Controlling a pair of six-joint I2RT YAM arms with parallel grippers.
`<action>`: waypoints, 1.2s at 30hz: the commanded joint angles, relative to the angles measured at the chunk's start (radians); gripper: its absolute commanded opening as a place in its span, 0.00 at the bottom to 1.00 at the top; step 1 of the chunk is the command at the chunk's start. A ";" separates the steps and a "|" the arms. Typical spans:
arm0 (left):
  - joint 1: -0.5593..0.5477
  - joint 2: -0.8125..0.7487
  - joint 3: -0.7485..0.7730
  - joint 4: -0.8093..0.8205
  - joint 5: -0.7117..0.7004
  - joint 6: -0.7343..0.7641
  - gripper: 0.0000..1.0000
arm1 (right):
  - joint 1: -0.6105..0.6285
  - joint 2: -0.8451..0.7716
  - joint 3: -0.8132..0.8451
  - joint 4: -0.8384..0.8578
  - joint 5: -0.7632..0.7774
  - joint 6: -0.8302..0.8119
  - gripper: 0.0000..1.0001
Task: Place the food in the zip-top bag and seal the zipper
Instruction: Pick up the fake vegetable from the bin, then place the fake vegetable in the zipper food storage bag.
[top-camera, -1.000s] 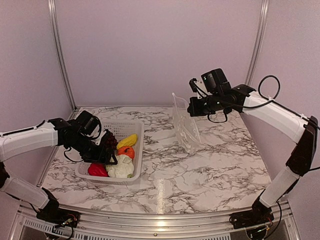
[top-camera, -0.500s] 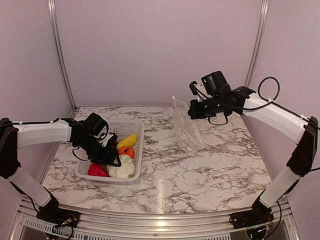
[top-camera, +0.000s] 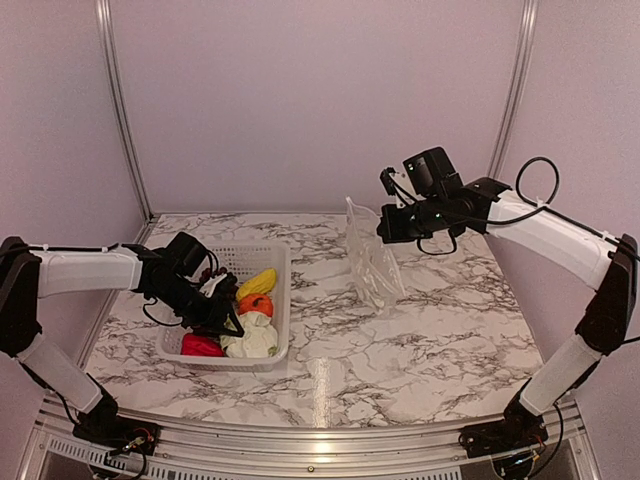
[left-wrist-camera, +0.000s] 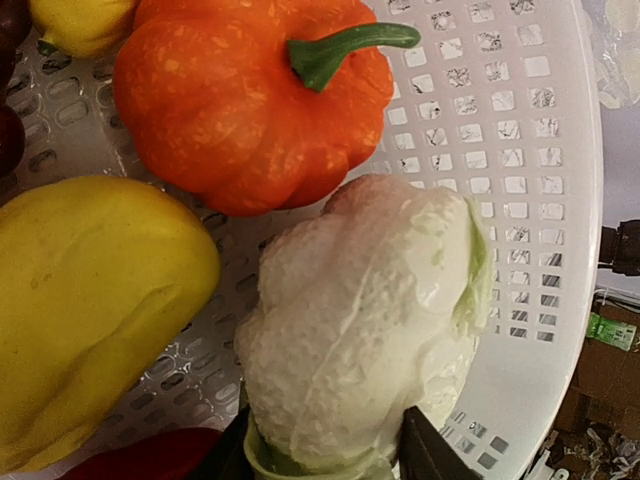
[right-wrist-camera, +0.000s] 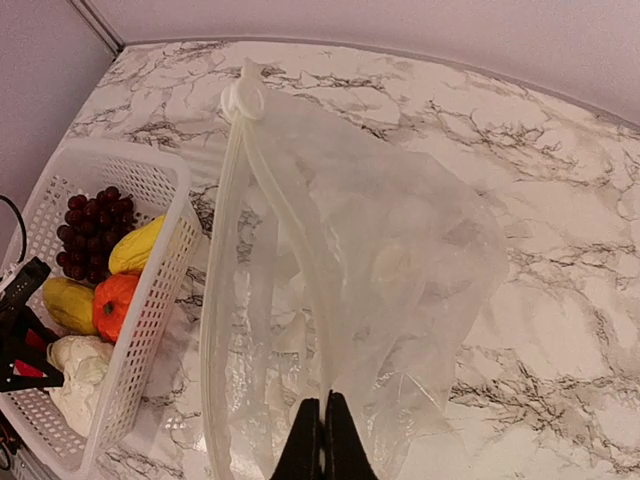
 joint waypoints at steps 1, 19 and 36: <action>0.010 -0.018 0.001 0.037 0.031 -0.034 0.42 | 0.002 -0.018 0.014 0.026 -0.001 0.011 0.00; 0.012 -0.180 0.296 -0.037 -0.158 -0.137 0.20 | -0.006 0.048 0.189 -0.149 0.174 -0.094 0.00; -0.105 0.005 0.538 0.300 -0.227 -0.433 0.05 | -0.008 0.184 0.243 -0.129 -0.019 -0.031 0.00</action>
